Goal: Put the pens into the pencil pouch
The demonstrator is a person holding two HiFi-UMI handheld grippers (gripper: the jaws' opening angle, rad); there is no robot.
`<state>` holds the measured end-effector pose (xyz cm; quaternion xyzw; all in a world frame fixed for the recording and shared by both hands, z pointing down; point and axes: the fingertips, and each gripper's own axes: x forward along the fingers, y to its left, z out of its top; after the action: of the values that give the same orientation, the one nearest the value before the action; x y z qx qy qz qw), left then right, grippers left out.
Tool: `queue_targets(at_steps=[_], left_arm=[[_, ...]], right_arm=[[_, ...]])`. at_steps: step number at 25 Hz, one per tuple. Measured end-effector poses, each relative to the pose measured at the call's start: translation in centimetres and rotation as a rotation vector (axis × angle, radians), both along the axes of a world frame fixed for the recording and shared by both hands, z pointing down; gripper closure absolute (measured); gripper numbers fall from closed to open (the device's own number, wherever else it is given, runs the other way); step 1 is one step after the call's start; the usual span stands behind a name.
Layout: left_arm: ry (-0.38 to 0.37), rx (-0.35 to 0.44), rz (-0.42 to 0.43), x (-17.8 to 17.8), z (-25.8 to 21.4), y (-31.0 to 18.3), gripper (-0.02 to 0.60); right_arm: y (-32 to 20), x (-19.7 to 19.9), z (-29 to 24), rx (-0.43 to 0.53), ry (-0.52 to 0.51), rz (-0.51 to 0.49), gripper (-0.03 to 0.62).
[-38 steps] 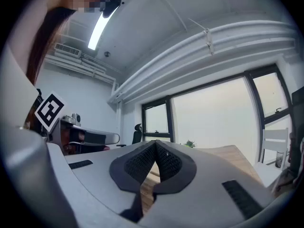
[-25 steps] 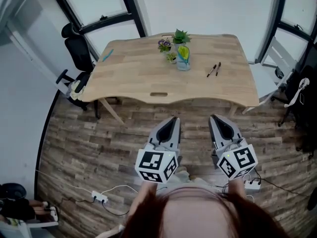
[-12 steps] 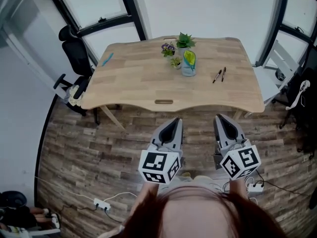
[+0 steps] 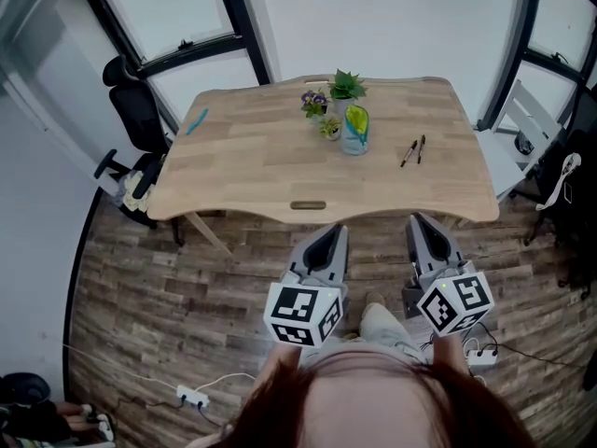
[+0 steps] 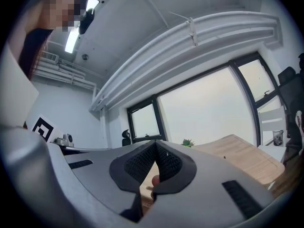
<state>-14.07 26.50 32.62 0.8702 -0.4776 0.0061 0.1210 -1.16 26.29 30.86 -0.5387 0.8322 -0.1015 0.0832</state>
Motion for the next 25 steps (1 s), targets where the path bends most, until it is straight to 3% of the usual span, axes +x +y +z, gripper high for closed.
queue_targets(at_steps=[12, 25], left_arm=[[-0.003, -0.017, 0.02, 3.3, 0.4, -6.4, 0.579], [-0.018, -0.03, -0.008, 7.4, 0.2, -15.5, 0.578]], right_arm=[[-6.8, 3.5, 0.7, -0.036, -0.009, 0.033, 0.594], [-15.5, 7.8, 1.3, -0.078, 0.033, 0.003, 0.594]])
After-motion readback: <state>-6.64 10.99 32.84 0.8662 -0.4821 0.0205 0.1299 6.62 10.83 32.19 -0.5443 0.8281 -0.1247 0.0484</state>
